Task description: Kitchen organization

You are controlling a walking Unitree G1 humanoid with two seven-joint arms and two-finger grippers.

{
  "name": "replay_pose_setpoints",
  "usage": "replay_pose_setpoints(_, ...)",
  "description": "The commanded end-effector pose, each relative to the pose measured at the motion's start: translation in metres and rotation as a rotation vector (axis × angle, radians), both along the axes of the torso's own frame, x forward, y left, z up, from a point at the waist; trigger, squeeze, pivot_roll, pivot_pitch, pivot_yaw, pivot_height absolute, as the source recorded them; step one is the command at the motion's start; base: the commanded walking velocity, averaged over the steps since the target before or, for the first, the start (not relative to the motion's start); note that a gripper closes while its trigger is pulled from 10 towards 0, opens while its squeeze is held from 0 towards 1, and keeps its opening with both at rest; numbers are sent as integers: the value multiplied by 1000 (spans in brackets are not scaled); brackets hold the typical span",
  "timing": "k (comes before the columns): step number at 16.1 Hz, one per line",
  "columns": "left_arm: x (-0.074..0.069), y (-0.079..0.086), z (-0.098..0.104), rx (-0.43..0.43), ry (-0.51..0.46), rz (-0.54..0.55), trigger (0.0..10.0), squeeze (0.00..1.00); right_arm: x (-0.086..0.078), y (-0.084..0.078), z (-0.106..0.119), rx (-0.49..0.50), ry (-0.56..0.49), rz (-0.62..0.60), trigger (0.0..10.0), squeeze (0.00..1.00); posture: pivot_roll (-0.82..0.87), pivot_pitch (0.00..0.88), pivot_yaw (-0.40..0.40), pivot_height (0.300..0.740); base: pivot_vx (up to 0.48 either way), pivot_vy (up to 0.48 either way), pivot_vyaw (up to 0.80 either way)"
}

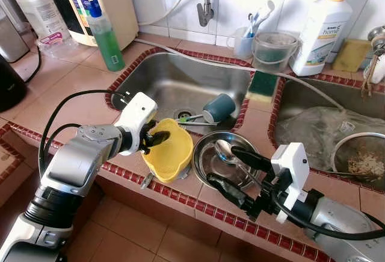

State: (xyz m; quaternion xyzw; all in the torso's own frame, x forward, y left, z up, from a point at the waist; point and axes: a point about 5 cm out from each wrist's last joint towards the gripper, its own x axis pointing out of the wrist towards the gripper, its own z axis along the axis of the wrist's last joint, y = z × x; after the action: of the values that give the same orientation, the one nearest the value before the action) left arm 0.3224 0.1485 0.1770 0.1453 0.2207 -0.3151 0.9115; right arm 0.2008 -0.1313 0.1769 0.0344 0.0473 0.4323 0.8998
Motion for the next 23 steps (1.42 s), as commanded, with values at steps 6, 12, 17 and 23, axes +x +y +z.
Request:
replay_pose_setpoints(6, -1, 1, 2, 23, -4, -19, 0, 0, -2, 2, 4, 4, -19, 14, 10000, 0, -199, 98, 93, 740, 0, 0, 0)
replay_pose_setpoints(12, -2, 2, 3, 27, -10, -27, 0, 0, 0, 3, 5, 3, -25, 23, 10000, 0, -197, 89, 89, 740, 0, 0, 0)
replay_pose_setpoints(17, -2, 4, 3, 31, -9, -30, 0, 0, 0, 2, 5, 1, -28, 22, 10000, 0, -196, 90, 94, 740, 0, 0, 0)
replay_pose_setpoints(23, -1, 5, 6, 30, -16, -30, 0, 0, 1, 2, 5, 0, -31, 19, 10000, 0, -196, 92, 96, 740, 0, 0, 0)
